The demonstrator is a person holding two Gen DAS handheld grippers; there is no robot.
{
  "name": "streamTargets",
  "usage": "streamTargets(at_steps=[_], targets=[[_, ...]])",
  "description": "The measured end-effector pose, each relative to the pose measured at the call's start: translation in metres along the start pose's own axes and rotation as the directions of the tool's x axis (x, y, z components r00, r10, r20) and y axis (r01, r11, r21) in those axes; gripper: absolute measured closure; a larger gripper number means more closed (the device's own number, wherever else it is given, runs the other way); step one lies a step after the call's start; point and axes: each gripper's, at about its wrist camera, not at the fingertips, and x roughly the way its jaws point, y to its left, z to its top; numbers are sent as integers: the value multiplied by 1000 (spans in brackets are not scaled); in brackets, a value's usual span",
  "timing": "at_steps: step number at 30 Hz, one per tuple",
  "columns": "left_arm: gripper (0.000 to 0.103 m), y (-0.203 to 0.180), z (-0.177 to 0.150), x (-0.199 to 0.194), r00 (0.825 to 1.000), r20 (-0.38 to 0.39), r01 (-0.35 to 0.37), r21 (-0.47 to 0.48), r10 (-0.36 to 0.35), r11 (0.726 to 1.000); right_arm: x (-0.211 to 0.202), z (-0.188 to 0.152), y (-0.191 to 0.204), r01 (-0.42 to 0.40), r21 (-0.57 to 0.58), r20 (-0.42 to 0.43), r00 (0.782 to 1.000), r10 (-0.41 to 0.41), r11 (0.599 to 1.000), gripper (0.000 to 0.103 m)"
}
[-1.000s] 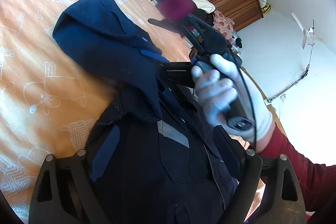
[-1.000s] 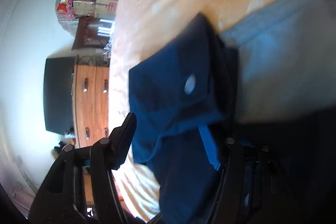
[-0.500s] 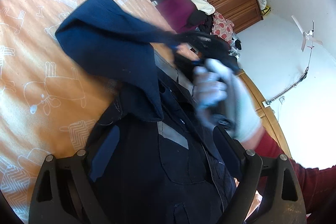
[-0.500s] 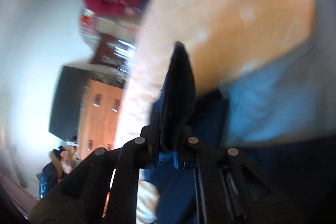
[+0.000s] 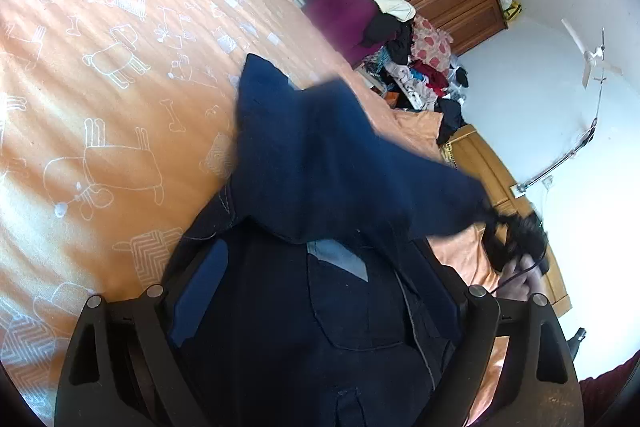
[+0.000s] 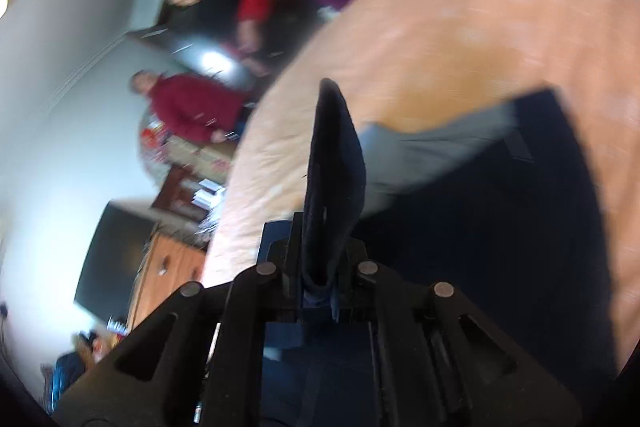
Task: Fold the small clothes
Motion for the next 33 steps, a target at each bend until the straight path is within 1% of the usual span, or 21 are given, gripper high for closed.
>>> streamTargets(at_steps=[1, 4, 6, 8, 11, 12, 13, 15, 16, 18, 19, 20, 21, 23, 24, 25, 27, 29, 30, 32, 33], targets=[[11, -1, 0, 1, 1000, -3, -7, 3, 7, 1000, -3, -4, -17, 28, 16, -4, 1000, -28, 999, 94], [11, -3, -1, 2, 1000, -10, -23, 9, 23, 1000, 3, -14, -49, 65, 58, -37, 997, -63, 996, 94], [11, -3, -1, 3, 999, -14, -31, 13, 31, 999, 11, -21, -57, 102, 57, -73, 992, -98, 993, 91], [11, -4, -1, 3, 999, -17, -36, 13, 36, 999, 15, -28, -62, 177, 25, -99, 980, -174, 984, 89], [11, -6, 1, 3, 999, -19, -46, 15, 46, 999, 3, -28, -64, 269, 4, -62, 961, -268, 963, 81], [11, -6, 1, 4, 999, -19, -49, 17, 50, 999, -6, -24, -60, 294, 0, -34, 955, -294, 956, 73], [11, -6, 1, 3, 998, -20, -54, 20, 55, 998, -15, -20, -52, 305, -12, 2, 952, -305, 952, 70], [11, -6, 1, 4, 998, -21, -63, 26, 64, 998, -27, -16, -32, 287, -71, 47, 958, -284, 955, 69], [11, -6, 2, 4, 998, -22, -66, 28, 67, 997, -21, -14, -18, 251, -118, 33, 968, -248, 961, 67], [11, -6, 2, 5, 997, -26, -76, 31, 77, 997, 1, -18, -5, 172, -192, -49, 982, -184, 966, 66], [11, -9, 2, 6, 996, -27, -79, 32, 80, 996, 20, -21, 0, 116, -219, -115, 983, -143, 969, 66], [11, -9, 2, 6, 996, -27, -82, 33, 83, 996, 37, -24, 1, 88, -229, -172, 977, -129, 969, 66], [11, -9, 2, 7, 996, -28, -83, 34, 84, 996, 47, -30, 0, 95, -243, -202, 968, -147, 965, 66], [11, -10, 2, 6, 996, -29, -89, 31, 90, 996, 70, -40, -15, 119, -231, -284, 941, -184, 966, 64], [11, -12, 2, 6, 995, -29, -94, 30, 95, 995, 74, -46, -22, 138, -210, -304, 932, -199, 968, 65], [11, -13, 3, 5, 995, -28, -100, 29, 101, 995, 73, -55, -30, 138, -199, -320, 927, -197, 970, 67], [8, -16, 4, 2, 994, -24, -107, 31, 107, 994, 57, -63, -28, 124, -220, -274, 944, -184, 967, 67], [7, -19, 3, -3, 991, -18, -129, 40, 130, 991, 45, -64, -28, 115, -194, -258, 952, -163, 974, 65], [5, -21, 3, -5, 990, -19, -141, 52, 142, 989, 41, -65, -31, 113, -195, -259, 952, -162, 974, 62], [5, -24, 1, -10, 985, -30, -170, 67, 172, 983, 43, -70, -35, 154, -242, -283, 933, -221, 958, 65], [5, -24, 0, -12, 983, -38, -178, 65, 180, 982, 42, -75, -36, 166, -260, -283, 929, -240, 951, 67]])
